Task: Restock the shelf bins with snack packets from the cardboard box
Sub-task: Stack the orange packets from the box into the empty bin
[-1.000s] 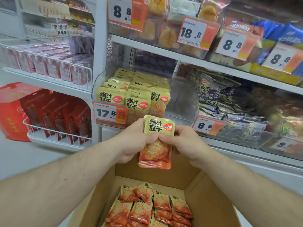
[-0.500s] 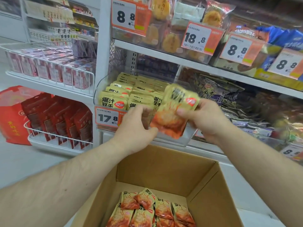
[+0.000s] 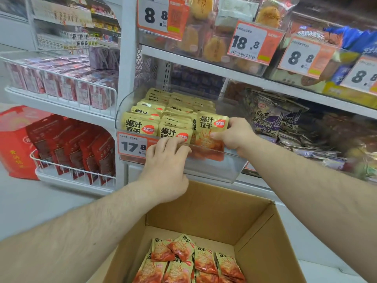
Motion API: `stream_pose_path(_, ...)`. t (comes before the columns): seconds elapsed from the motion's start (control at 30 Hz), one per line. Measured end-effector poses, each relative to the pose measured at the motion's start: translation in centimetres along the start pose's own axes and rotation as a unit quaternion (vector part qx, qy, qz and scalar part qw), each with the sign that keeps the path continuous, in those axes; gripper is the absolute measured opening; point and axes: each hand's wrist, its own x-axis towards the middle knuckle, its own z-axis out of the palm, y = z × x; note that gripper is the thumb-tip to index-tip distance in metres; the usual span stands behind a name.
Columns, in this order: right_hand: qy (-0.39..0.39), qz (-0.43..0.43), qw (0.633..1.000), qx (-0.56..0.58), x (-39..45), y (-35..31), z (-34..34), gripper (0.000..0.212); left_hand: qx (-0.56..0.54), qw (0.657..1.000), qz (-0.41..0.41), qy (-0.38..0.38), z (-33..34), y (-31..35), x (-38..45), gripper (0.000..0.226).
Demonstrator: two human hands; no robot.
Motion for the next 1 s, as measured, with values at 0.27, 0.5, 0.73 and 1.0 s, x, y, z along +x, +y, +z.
stream_pose_path(0.27, -0.014, 0.050, 0.993, -0.107, 0.6, 0.1, 0.9, 0.047, 0.007, 1.000, 0.005, 0.002, 0.7, 0.0, 0.2, 0.059)
stream_pose_path(0.5, -0.072, 0.098, 0.984, -0.132, 0.2, -0.6, 1.6, 0.038, 0.007, 1.000, 0.006, 0.002, 1.1, -0.1, 0.1, 0.058)
stream_pose_path(0.73, -0.135, 0.081, 0.984, -0.085, 0.1, -0.8, 2.1, 0.023, 0.008, 1.000, 0.008, -0.004, 1.2, -0.2, 0.1, 0.056)
stream_pose_path(1.0, -0.124, 0.069, 0.980, -0.142, 0.5, -1.0, 2.2, 0.013, 0.011, 1.000, 0.007, -0.007, 1.3, -0.1, 0.0, 0.056)
